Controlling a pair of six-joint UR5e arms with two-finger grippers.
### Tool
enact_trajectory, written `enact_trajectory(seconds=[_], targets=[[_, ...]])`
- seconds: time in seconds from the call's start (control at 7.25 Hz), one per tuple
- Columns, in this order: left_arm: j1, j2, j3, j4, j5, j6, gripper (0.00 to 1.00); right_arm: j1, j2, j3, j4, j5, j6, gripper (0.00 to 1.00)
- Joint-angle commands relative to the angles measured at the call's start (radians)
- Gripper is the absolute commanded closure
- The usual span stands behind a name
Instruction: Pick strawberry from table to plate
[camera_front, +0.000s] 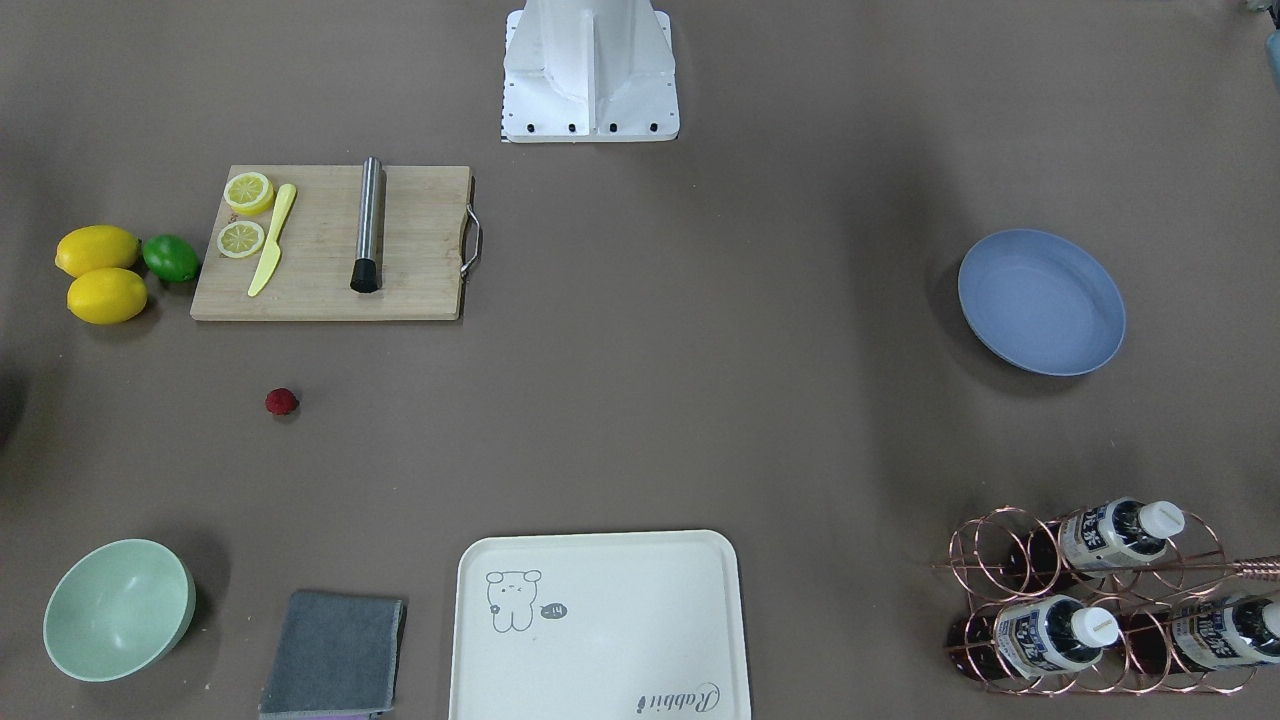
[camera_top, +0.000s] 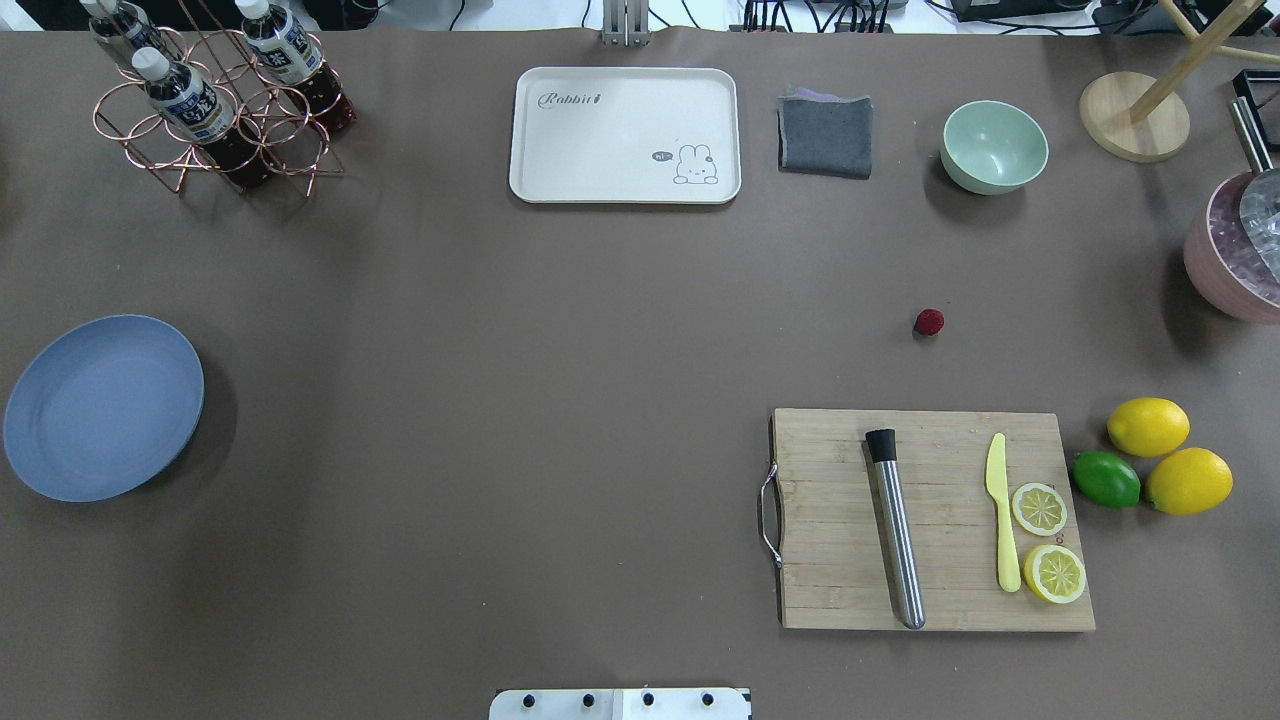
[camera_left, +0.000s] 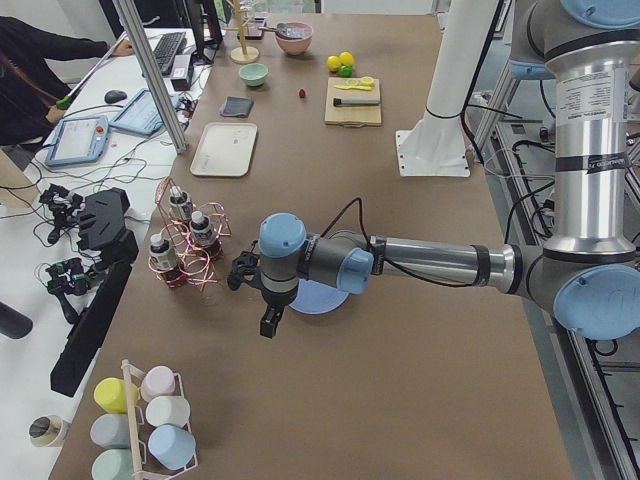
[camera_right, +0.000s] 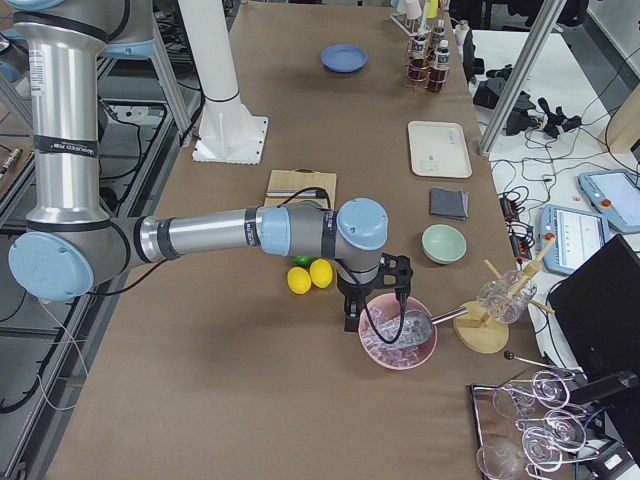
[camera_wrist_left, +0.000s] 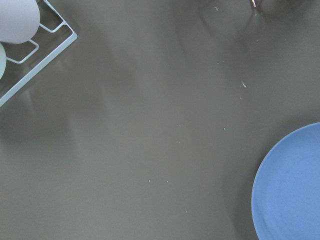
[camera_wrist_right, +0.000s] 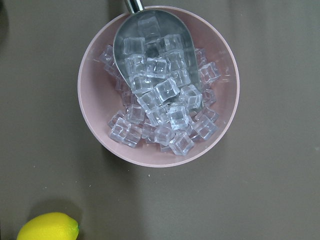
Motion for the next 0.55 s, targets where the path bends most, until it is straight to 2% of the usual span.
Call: enact_trajectory(seconds=[0.0, 0.41], targets=[[-0.004, 0.008, 0.002, 0.002, 0.0, -0.003, 0.02, -0.007, 0.0, -0.001, 0.004, 0.0, 0.007, 0.0], [-0.004, 0.006, 0.004, 0.002, 0.0, -0.003, 0.02, -0.007, 0.0, 0.0, 0.004, 0.0, 0.007, 0.0]])
